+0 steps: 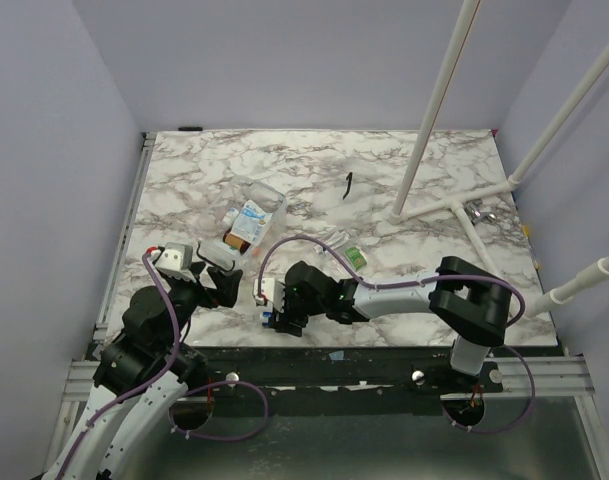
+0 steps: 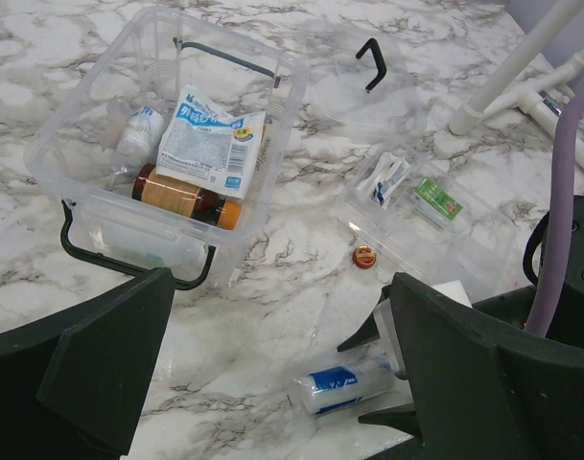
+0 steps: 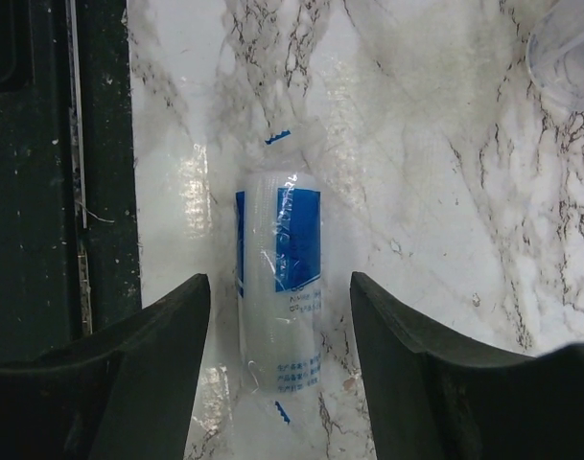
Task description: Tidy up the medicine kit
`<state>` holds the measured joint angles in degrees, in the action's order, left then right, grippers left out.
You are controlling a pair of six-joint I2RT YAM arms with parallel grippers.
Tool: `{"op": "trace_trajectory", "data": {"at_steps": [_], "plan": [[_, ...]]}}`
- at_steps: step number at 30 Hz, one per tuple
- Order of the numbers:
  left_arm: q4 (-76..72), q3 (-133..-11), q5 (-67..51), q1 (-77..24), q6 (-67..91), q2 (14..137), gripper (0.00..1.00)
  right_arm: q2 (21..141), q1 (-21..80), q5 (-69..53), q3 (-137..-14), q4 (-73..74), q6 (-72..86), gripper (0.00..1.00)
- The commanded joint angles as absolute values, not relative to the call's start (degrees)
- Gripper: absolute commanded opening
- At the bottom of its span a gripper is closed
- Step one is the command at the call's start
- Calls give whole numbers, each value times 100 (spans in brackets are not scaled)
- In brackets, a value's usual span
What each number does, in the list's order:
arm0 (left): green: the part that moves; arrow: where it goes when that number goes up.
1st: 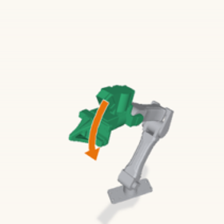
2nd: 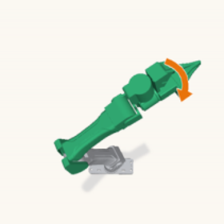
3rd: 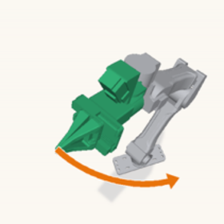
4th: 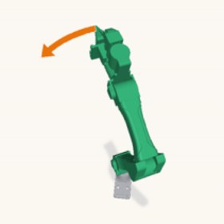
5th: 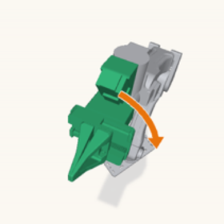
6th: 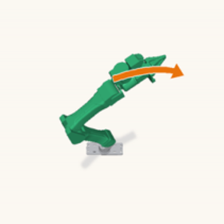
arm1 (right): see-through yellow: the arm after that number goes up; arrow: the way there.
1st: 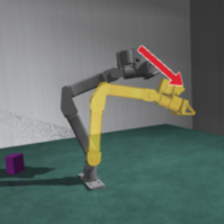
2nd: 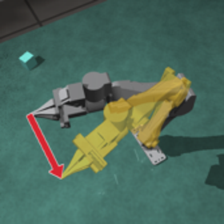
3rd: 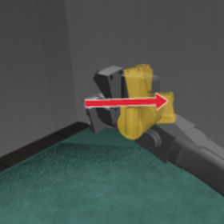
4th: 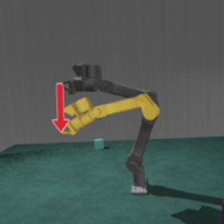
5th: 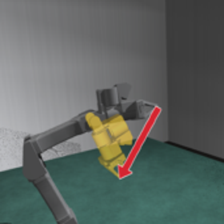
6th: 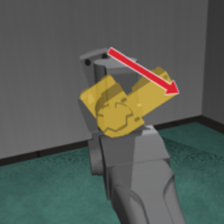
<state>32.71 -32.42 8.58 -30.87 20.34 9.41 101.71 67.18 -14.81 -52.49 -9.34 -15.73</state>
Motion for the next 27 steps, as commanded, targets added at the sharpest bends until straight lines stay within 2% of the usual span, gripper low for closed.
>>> {"op": "trace_trajectory", "data": {"at_steps": [1,3,6,10,12,21,27], "plan": [[3286,-3277,989,-3093,1986,870,98,10303,6775,-1195,-5353,-889,-1601,62],[3286,-3271,993,-3089,1986,878,98,10309,6768,-1140,-5344,-872,-1600,57],[3284,-3275,993,-3091,1986,877,98,10301,6772,-1069,-5344,-874,-1552,44],[3273,-3272,984,-3093,1986,886,98,10233,6772,-1018,-5310,-958,-1422,33],[3284,-3270,983,-3092,1986,890,98,10146,6770,-964,-5295,-975,-1366,23],[3282,-3271,995,-3087,1995,893,98,9257,6773,-419,-4879,-1056,-1117,14],[3271,-3270,976,-3094,1995,935,98,8574,6769,124,-4719,-890,-854,14]]}}
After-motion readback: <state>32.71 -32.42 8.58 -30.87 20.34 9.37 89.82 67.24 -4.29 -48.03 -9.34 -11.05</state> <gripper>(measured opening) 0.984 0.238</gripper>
